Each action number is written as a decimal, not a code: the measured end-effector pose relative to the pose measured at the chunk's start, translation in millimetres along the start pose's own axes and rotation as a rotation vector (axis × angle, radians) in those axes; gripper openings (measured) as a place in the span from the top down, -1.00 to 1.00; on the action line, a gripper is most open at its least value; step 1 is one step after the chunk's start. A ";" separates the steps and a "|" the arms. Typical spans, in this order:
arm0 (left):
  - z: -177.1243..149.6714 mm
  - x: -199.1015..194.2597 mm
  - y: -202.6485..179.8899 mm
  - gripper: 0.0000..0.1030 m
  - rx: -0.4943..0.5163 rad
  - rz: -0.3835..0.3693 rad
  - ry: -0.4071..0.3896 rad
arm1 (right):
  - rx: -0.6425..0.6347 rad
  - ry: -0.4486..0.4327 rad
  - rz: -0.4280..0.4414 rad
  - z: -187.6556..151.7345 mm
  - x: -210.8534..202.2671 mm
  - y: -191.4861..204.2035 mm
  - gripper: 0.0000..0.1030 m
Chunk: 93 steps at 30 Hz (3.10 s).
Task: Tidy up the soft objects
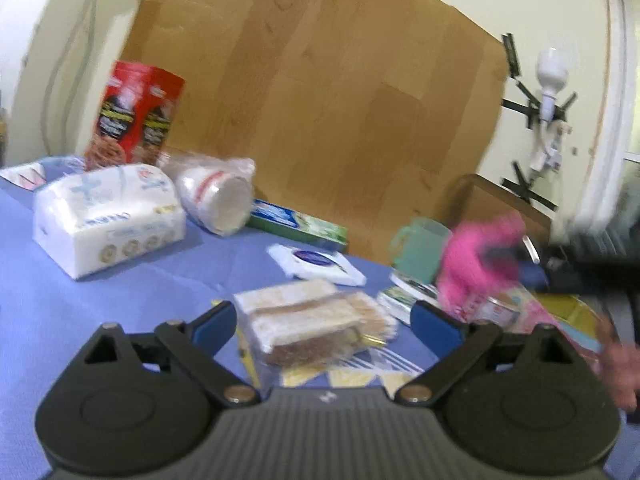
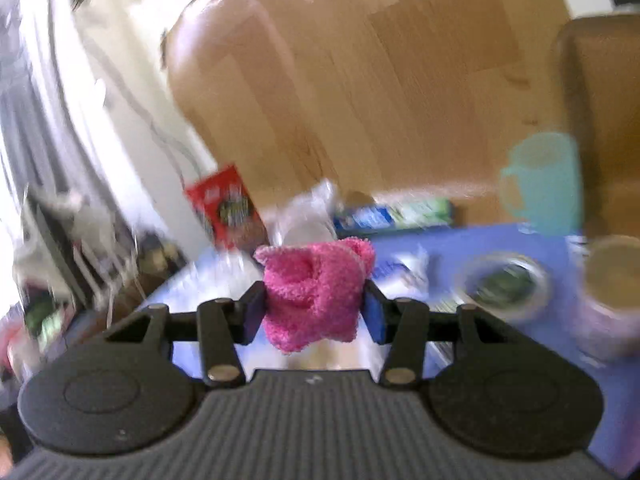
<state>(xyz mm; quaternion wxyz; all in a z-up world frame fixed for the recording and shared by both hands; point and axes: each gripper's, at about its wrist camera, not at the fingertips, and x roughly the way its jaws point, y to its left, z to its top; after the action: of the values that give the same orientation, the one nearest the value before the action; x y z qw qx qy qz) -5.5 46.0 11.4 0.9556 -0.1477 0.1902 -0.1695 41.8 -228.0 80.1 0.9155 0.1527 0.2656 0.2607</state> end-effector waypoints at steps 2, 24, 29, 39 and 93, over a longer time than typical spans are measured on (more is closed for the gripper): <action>0.8 3.2 -5.6 -0.83 -0.021 -0.068 0.042 | -0.086 0.059 -0.042 -27.6 -18.6 0.9 -0.05; -28.7 81.0 -111.6 -0.16 0.003 -0.345 0.459 | -0.252 0.075 -0.277 -108.5 -29.5 1.7 -0.50; -32.6 82.5 -124.8 -0.14 0.047 -0.361 0.469 | -0.192 0.049 -0.270 -106.2 -34.1 -11.4 -0.45; -37.3 80.2 -126.9 -0.25 0.085 -0.333 0.444 | -0.164 0.043 -0.257 -107.2 -36.5 -18.9 -0.40; -38.3 53.4 -111.8 -0.74 0.177 -0.363 0.279 | -0.154 0.059 -0.282 -117.8 -62.3 -29.7 -1.00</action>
<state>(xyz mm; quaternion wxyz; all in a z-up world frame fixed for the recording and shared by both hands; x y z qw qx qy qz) -4.8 -83.1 -0.4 0.8832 -0.0705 0.2750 -0.3734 -58.1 -270.5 -2.7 0.9439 0.0354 0.2903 0.1537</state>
